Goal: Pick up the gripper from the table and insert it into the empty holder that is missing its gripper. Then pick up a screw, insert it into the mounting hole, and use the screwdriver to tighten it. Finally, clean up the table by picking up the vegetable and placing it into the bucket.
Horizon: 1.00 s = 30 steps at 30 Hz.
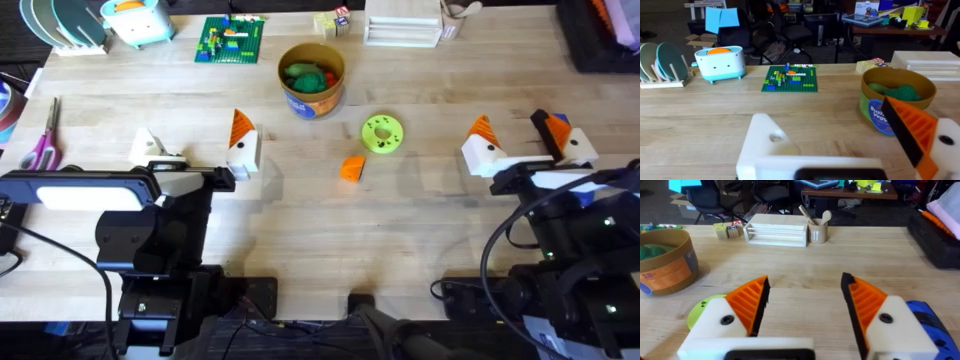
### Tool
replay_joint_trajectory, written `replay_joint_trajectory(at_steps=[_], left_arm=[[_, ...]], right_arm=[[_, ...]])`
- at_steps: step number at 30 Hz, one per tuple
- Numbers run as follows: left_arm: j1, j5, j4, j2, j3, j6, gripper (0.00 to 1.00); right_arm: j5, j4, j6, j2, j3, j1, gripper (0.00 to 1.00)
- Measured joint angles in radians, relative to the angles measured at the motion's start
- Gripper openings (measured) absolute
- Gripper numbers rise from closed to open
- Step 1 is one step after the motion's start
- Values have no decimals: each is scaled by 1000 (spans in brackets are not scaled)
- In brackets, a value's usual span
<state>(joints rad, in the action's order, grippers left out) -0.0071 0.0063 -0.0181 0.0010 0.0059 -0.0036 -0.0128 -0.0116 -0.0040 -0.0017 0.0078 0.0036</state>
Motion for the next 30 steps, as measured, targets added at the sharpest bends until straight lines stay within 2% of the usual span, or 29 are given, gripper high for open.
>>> replay_joint_trajectory(at_steps=[14,17,22,27,30], left_arm=[[0,-3,-21,0,6,-5,993],[0,-19,-166,4,70,-27,993],[0,-76,-426,88,320,-51,992],[0,-163,-756,303,618,-107,990],[0,-203,-874,473,735,-160,990]], right_arm=[[7,-29,2,2,12,0,882],[15,-166,9,29,89,0,882],[20,-375,-2,187,334,0,882],[27,-534,-11,402,609,0,882],[30,-604,-15,516,729,0,882]])
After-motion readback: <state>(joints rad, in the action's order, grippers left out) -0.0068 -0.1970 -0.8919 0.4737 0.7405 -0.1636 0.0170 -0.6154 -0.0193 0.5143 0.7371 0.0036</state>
